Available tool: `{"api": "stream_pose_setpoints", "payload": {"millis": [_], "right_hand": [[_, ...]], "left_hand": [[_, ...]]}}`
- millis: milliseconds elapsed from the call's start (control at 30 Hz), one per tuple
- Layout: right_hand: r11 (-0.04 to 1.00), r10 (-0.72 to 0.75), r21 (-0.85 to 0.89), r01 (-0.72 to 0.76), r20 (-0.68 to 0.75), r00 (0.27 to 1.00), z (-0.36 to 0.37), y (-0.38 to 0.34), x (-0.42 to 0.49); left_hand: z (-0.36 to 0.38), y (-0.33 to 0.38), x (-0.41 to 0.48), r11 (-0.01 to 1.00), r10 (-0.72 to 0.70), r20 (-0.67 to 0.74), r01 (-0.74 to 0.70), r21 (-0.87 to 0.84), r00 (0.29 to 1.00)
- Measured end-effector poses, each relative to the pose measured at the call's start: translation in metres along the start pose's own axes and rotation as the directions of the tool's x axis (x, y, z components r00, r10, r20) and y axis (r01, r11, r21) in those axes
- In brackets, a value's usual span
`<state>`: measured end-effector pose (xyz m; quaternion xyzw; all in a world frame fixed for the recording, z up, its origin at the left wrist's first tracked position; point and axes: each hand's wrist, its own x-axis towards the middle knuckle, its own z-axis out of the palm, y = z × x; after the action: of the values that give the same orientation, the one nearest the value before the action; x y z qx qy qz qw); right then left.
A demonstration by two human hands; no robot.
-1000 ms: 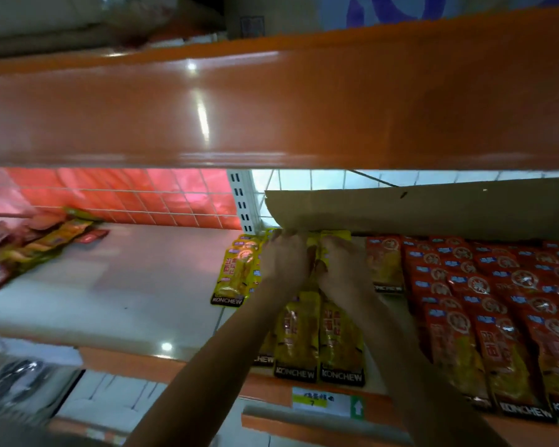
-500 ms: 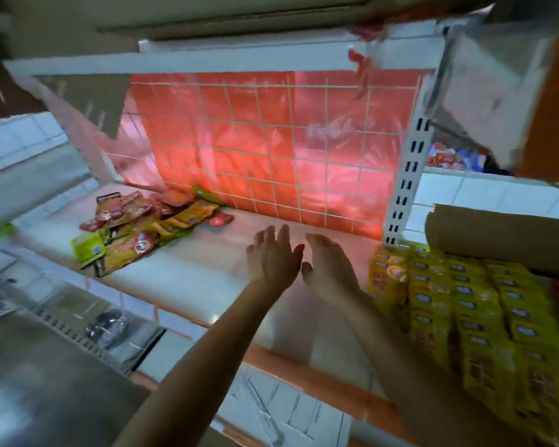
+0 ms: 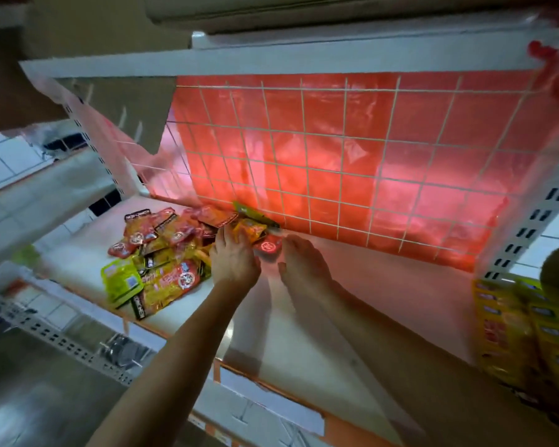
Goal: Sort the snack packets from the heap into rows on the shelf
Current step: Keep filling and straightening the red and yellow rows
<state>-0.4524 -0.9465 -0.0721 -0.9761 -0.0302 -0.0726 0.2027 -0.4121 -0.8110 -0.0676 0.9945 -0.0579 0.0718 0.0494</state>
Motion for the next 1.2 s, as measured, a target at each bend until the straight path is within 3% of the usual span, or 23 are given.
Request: {"api": "stream_pose_setpoints", "payload": {"millis": [100,233,433,533,900,1033,1100,1200], "right_hand": [[0.992,0.064,0.109,-0.059,-0.044,0.997,0.010,-0.012,0.021],[0.996,0.029,0.087,-0.034,0.055,0.998,0.022,-0.020,0.036],[0.993,0.011,0.120,-0.018,0.061,0.998,0.029,-0.014,0.028],[0.993,-0.015,0.120,0.010,0.038,0.999,0.025,-0.009,0.022],[0.992,0.113,0.051,-0.112,-0.007,0.994,0.008,0.025,-0.017],[0.993,0.112,-0.014,-0.113,-0.082,0.990,0.002,0.037,-0.038],[0.995,0.094,-0.027,-0.098,-0.104,0.990,0.001,0.041,-0.051],[0.994,0.110,0.031,-0.107,-0.169,0.979,-0.004,0.044,-0.070]], "left_hand": [[0.009,-0.010,0.016,0.999,0.000,0.041,0.001,-0.034,0.999],[0.017,-0.016,0.021,0.999,-0.039,0.067,0.038,0.016,0.997],[0.013,-0.019,0.016,0.981,0.021,0.007,-0.022,0.194,1.000],[0.009,-0.014,0.004,0.966,0.076,-0.110,-0.046,0.253,0.991],[0.003,-0.003,-0.041,0.970,0.244,-0.201,-0.243,0.029,0.949],[-0.004,0.004,-0.059,0.965,0.244,-0.261,-0.260,-0.026,0.934],[-0.003,0.007,-0.067,0.960,0.208,-0.300,-0.254,-0.120,0.931],[-0.001,0.013,-0.072,0.942,0.107,-0.252,-0.179,-0.283,0.962]]}}
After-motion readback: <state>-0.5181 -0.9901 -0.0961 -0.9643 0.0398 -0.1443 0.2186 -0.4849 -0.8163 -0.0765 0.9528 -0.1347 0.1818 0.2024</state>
